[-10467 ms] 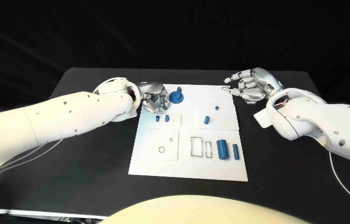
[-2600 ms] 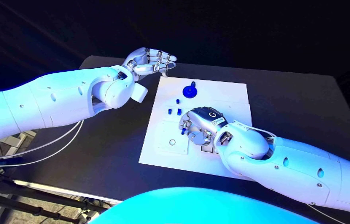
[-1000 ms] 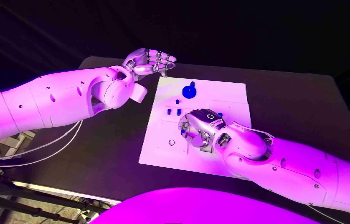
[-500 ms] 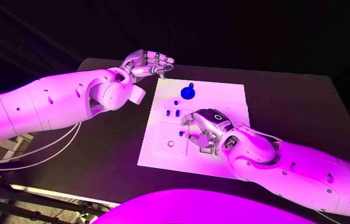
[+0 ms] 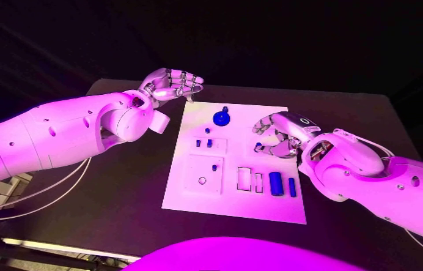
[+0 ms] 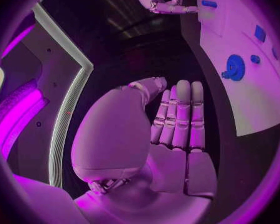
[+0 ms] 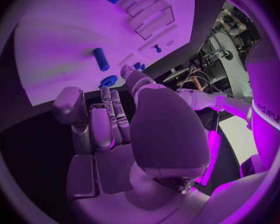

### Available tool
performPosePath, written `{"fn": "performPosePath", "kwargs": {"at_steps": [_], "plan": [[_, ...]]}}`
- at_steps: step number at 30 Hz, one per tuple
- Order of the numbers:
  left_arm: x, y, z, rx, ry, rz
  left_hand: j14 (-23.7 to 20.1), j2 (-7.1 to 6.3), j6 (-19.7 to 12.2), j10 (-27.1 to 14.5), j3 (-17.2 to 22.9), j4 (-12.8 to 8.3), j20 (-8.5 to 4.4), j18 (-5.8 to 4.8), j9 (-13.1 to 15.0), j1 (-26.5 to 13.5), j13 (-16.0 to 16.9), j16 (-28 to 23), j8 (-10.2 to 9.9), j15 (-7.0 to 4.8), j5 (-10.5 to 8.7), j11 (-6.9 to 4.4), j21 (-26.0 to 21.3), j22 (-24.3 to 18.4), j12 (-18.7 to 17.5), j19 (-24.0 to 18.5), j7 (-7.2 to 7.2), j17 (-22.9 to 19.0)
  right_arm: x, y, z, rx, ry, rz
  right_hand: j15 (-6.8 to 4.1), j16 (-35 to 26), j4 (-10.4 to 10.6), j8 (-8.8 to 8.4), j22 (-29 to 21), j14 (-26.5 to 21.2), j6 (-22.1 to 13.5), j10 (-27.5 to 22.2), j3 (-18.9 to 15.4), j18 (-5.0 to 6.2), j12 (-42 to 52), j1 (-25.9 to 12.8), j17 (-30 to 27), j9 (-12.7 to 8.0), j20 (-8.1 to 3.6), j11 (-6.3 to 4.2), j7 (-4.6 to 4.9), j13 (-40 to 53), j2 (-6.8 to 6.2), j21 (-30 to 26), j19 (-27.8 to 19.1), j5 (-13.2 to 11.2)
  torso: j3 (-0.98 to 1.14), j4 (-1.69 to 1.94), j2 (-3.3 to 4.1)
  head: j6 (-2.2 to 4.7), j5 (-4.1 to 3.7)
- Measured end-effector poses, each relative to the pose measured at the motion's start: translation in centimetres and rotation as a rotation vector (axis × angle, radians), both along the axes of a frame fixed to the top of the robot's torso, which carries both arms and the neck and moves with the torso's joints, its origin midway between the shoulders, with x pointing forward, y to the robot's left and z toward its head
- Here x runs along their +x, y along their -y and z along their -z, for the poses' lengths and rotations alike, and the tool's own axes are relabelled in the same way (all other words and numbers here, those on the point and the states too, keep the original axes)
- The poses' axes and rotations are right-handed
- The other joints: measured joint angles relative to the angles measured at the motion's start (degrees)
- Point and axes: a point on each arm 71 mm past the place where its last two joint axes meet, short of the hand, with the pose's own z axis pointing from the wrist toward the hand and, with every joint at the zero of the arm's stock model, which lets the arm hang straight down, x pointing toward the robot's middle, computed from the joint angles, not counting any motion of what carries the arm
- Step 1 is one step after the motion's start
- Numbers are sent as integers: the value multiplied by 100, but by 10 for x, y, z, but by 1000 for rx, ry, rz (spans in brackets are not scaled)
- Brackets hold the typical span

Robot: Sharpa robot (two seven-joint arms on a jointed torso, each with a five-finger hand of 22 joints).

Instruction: Assemble the parts on the task board

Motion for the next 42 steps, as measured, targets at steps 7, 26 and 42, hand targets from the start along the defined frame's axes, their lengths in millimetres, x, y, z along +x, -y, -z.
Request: {"fn": "performPosePath", "kwargs": {"at_steps": [7,26,42], "plan": [[0,0,0,-1,0,2,0,0,0,0,0,0,0,0,-5,0,0,0,0,0,0,0,0,0,0,0,0,0,10,11,2,-38,-49,23,42,0,348,-50,0,-8,-24,-284,-765,0,260,489,-72,-52,22,43,-24,-7,111,-130,-23,32,3,-13,-7,18,-15],[0,0,0,-1,-1,3,-21,0,0,-20,0,0,0,0,-5,0,1,0,0,21,0,-21,0,-6,0,0,0,-7,12,-3,20,-100,-123,-23,-4,100,657,-50,-2,10,128,82,-602,0,602,767,7,-87,-31,-71,-3,-16,254,222,155,31,1,-10,1,-6,-28],[0,0,0,2,0,4,-21,23,0,-20,0,0,0,0,-4,-23,1,0,0,21,0,-21,0,-5,0,0,0,-7,14,-7,22,-98,-112,-24,-120,206,857,62,-3,19,576,915,725,-75,401,833,161,-71,-126,-133,-47,-54,231,675,331,26,-2,-10,-5,-19,-46]]}}
